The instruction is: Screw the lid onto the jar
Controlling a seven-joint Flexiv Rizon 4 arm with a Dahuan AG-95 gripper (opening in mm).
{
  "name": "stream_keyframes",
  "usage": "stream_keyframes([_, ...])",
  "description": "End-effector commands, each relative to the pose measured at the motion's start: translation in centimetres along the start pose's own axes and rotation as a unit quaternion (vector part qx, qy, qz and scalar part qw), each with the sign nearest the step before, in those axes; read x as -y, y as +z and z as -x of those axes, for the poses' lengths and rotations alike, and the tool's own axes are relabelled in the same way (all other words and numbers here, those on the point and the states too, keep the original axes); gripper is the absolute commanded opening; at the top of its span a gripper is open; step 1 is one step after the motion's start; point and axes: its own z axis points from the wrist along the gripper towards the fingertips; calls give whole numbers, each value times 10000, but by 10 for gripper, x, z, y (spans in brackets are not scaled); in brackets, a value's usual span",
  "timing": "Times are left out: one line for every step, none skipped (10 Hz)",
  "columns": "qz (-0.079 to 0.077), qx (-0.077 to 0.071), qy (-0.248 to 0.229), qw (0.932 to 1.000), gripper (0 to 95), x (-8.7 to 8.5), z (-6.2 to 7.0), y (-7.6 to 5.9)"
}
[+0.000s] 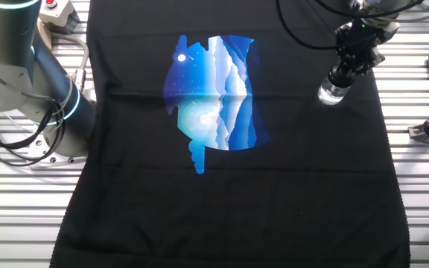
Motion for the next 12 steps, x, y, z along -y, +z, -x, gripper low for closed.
stream_keyframes([-10,3,71,10000,0,0,0,0])
stream_keyframes([-11,13,157,9999,0,0,0,0])
stream_keyframes([-11,14,173,9998,0,0,0,0])
stream_keyframes([-4,8,261,9997,0,0,0,0])
stream_keyframes([-1,-1,327,9995,0,0,0,0])
stream_keyframes([-5,-3,374,9993,0,0,0,0])
stream_keyframes([2,2,415,9991,0,0,0,0])
stream_keyframes([2,8,464,9989,0,0,0,0])
stream_keyframes([5,17,557,9984,0,0,0,1])
stream_keyframes([14,21,599,9982,0,0,0,1])
stream_keyframes([1,14,668,9978,0,1,0,1])
stream_keyframes([-4,8,725,9974,0,1,0,1])
